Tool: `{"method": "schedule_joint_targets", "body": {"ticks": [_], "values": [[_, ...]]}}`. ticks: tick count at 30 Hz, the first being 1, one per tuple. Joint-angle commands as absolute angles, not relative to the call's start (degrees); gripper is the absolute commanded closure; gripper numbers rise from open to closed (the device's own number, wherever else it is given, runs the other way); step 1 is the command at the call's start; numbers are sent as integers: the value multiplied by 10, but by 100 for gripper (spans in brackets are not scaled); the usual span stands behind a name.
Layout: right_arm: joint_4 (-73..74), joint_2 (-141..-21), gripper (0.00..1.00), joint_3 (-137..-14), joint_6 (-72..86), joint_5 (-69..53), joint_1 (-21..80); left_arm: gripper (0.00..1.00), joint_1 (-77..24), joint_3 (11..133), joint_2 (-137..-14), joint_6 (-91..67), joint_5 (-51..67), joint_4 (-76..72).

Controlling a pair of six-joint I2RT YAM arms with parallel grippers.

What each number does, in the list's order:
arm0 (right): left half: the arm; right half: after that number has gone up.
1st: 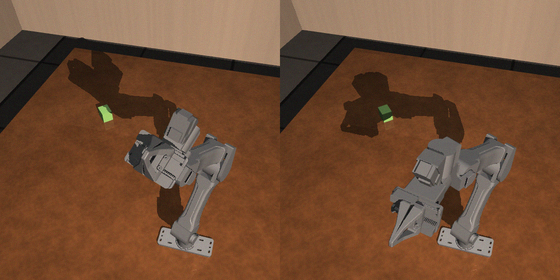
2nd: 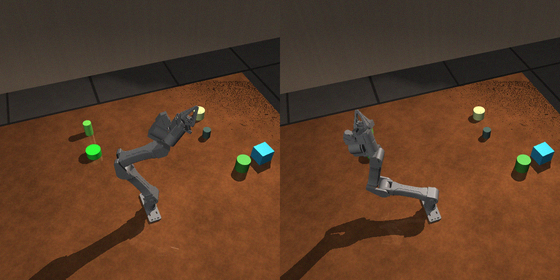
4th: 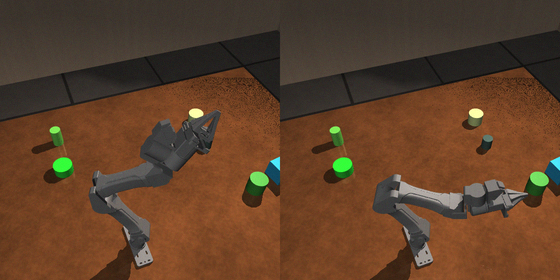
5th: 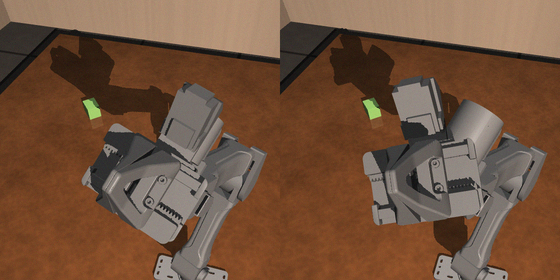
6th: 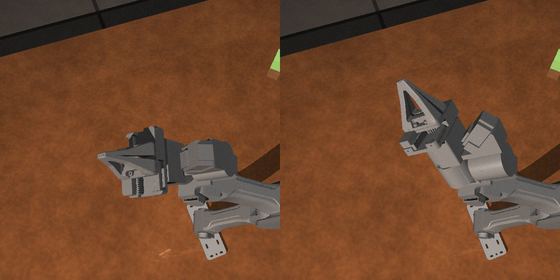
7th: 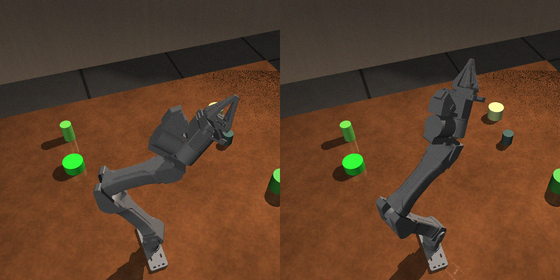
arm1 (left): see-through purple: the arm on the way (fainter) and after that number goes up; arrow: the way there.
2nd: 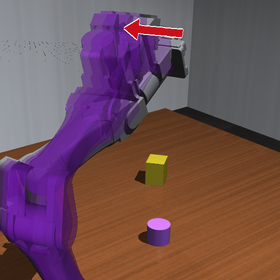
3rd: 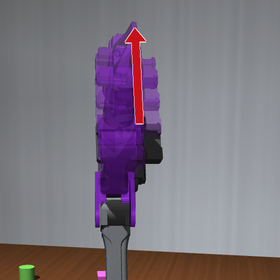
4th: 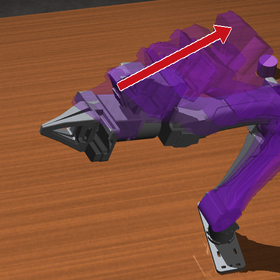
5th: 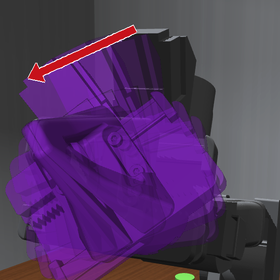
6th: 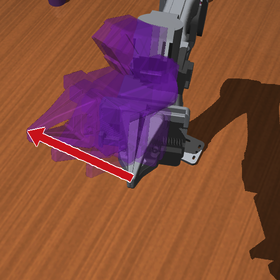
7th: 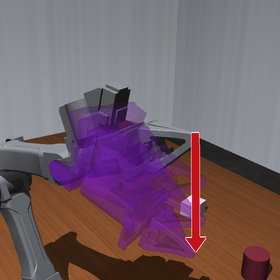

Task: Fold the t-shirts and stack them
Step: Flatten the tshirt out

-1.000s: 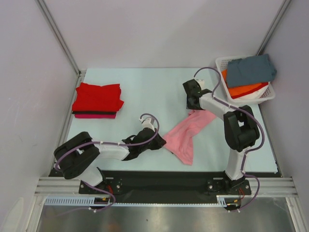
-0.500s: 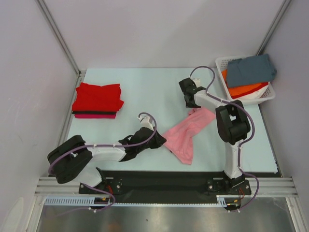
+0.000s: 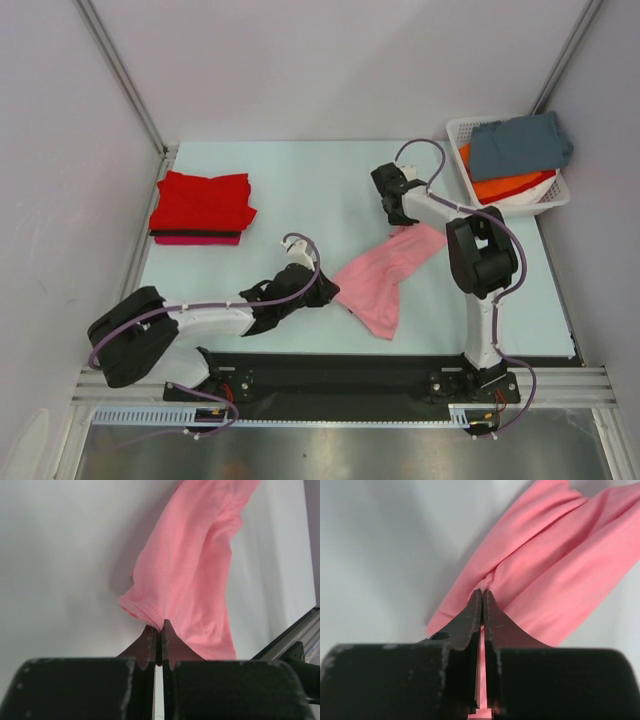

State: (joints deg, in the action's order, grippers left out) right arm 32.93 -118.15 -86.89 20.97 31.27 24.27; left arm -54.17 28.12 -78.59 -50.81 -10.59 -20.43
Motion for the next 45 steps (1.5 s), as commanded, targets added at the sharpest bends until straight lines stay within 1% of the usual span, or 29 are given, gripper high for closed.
{"method": "schedule_joint_targets", "body": {"ticks": [1, 3, 5, 6, 7, 9, 10, 12, 13, 15, 17, 19, 20, 21, 25, 28, 31, 35, 36, 40, 42, 45], "values": [[335, -1112, 100, -887, 214, 331, 235, 100, -531, 306, -752, -473, -125, -177], [351, -1086, 100, -905, 213, 320, 228, 100, -503, 313, -744, -463, -109, -153], [359, -1066, 100, -933, 216, 292, 206, 99, -467, 326, -722, -444, -62, -130], [359, -1043, 100, -941, 220, 274, 193, 100, -422, 338, -711, -437, -48, -118], [360, -1032, 100, -960, 224, 225, 180, 100, -400, 345, -683, -421, -23, -92], [362, -1006, 100, -980, 249, 166, 128, 100, -342, 365, -652, -401, -15, -54], [360, -976, 100, -986, 257, 105, 107, 100, -326, 394, -633, -376, -18, -32], [334, -943, 100, -982, 288, 52, 57, 100, -292, 454, -577, -350, -44, 44], [322, -906, 100, -976, 300, 7, 42, 100, -288, 473, -560, -322, -55, 80], [301, -871, 100, -948, 318, -35, 8, 100, -287, 510, -509, -291, -82, 100], [298, -821, 100, -906, 324, -62, -12, 100, -287, 513, -477, -292, -101, 120], [281, -784, 100, -855, 336, -68, -31, 100, -287, 493, -440, -306, -98, 120], [272, -743, 100, -827, 342, -71, -38, 100, -287, 483, -430, -312, -93, 120], [252, -725, 100, -764, 348, -79, -46, 100, -287, 472, -422, -316, -79, 120], [216, -636, 100, -619, 382, -91, -110, 99, -287, 402, -391, -327, -91, 134], [206, -593, 100, -543, 402, -85, -135, 99, -286, 376, -371, -331, -106, 147], [200, -559, 100, -513, 399, -85, -140, 100, -284, 402, -356, -323, -131, 169], [216, -542, 100, -541, 385, -97, -142, 100, -283, 473, -358, -293, -169, 192], [221, -544, 100, -554, 388, -103, -142, 100, -282, 512, -363, -281, -177, 197], [261, -558, 100, -673, 404, -134, -150, 100, -280, 633, -411, -255, -182, 239], [268, -550, 100, -706, 415, -142, -153, 100, -280, 696, -417, -240, -188, 261], [279, -513, 100, -750, 426, -141, -155, 100, -280, 743, -392, -225, -194, 269]]}}
